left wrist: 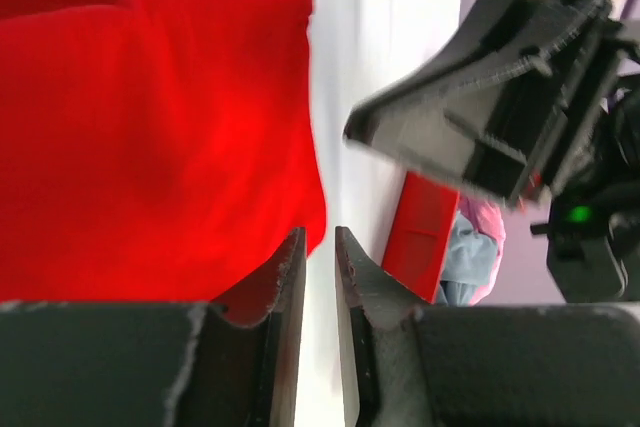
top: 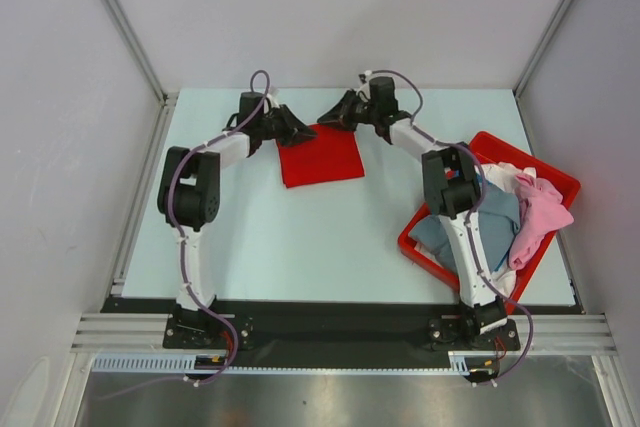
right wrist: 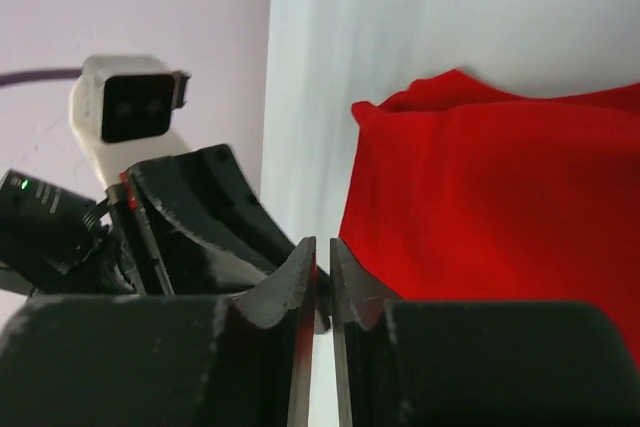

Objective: Fold and stack the t-shirts
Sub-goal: Fold the tshirt

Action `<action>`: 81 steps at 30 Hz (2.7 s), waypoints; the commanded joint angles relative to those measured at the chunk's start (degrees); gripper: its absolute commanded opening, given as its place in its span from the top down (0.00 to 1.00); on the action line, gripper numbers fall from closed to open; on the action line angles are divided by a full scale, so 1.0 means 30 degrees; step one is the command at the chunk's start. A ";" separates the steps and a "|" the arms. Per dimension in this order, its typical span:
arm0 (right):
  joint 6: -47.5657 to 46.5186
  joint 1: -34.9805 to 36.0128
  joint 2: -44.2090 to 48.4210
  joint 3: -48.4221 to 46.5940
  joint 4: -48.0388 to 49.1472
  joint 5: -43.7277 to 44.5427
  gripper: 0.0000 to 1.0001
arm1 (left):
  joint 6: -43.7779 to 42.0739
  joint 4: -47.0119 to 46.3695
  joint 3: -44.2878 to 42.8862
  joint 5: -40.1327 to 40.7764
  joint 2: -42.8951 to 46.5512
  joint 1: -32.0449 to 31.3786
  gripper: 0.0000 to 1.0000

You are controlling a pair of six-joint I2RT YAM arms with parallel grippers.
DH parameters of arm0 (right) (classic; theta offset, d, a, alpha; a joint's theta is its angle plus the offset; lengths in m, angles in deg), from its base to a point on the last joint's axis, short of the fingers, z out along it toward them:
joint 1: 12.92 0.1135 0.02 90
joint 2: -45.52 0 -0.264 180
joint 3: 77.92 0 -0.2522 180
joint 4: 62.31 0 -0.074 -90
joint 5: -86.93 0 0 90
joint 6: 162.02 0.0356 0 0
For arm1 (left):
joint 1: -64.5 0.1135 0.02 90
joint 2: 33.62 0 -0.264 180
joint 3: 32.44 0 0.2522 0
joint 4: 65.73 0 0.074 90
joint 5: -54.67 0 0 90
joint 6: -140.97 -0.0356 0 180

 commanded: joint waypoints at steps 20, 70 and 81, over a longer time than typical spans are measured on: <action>0.2596 -0.1852 -0.6905 -0.5496 0.4661 0.2552 0.86 | -0.2314 -0.0525 0.3451 -0.0870 0.0143 0.0445 0.79; -0.4140 -0.2498 0.9876 1.2430 -0.2689 -0.1755 0.75 | -0.8872 0.6006 0.6060 0.2644 0.8264 0.2670 0.04; -0.7511 -0.2028 1.5879 1.3600 -0.9958 0.0121 0.70 | -1.2455 0.7387 -0.1875 0.4346 0.1585 0.2876 0.13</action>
